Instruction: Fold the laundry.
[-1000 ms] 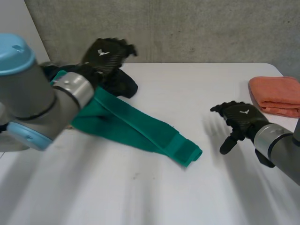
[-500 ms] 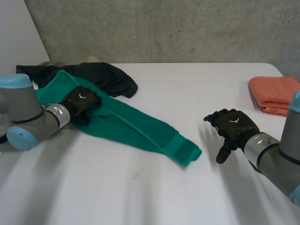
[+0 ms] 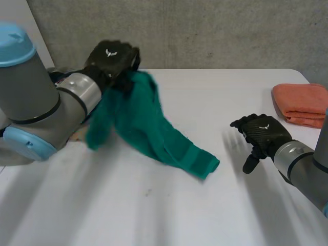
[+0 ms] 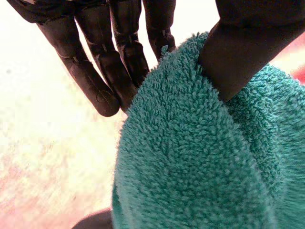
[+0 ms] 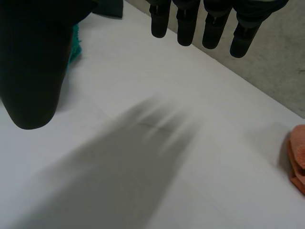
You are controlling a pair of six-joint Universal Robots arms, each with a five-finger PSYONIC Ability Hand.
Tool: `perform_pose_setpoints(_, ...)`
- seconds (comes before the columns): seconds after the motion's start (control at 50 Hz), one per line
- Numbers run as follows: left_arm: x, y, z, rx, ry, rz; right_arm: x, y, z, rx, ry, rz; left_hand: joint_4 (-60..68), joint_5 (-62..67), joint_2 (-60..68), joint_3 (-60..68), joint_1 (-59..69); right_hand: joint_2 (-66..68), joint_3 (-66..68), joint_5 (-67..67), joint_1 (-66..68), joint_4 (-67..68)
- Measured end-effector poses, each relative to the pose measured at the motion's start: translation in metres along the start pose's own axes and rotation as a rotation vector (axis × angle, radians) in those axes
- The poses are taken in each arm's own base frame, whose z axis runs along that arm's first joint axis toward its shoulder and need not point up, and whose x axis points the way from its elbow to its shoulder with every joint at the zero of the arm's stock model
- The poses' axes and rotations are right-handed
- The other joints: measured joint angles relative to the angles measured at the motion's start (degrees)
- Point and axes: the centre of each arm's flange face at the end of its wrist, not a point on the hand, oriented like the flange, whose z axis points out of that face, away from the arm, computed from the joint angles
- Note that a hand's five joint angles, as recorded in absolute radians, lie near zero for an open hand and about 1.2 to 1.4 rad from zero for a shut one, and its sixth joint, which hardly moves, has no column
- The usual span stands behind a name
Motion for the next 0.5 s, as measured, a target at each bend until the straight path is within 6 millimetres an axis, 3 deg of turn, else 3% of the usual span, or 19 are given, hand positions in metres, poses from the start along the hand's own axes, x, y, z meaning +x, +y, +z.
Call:
perform_pose_setpoints(0.06,0.018,-0.020,-0.010,0.034,-0.017,-0.117,0.005,-0.001,0.001,0.001,0.014,0.005,0.2,0.0,0.0,0.0,0.0,0.0,0.0,0.0,0.0,0.0)
perform_pose_setpoints(0.18,0.046,-0.020,-0.018,0.009,-0.027,-0.235,0.015,-0.002,0.003,0.001,0.042,0.020,0.2,0.0,0.0,0.0,0.0,0.0,0.0,0.0,0.0,0.0)
perform_pose_setpoints(0.2,0.062,-0.007,-0.019,-0.034,-0.023,-0.265,0.020,-0.003,0.004,0.001,0.058,0.031,0.2,0.0,0.0,0.0,0.0,0.0,0.0,0.0,0.0,0.0)
perform_pose_setpoints(0.3,0.093,0.033,-0.022,-0.159,-0.002,-0.277,0.031,-0.005,0.004,0.004,0.092,0.061,-0.1,-0.2,-0.7,-0.6,-0.4,0.0,0.0,0.0,0.0,0.0)
perform_pose_setpoints(0.36,0.106,0.059,-0.026,-0.247,0.013,-0.272,0.036,-0.007,0.003,0.008,0.109,0.086,-16.2,-13.6,-17.0,-15.4,-15.2,0.0,0.0,0.0,0.0,0.0)
perform_pose_setpoints(0.4,0.106,0.064,-0.029,-0.281,0.014,-0.273,0.038,-0.009,0.001,0.010,0.112,0.100,-22.8,-20.1,-23.0,-21.8,-21.2,0.0,0.0,0.0,0.0,0.0)
perform_pose_setpoints(0.5,0.089,0.049,-0.041,-0.278,0.006,-0.292,0.034,-0.013,-0.004,0.002,0.098,0.134,-46.1,-43.4,-46.2,-44.9,-44.1,0.0,0.0,0.0,0.0,0.0)
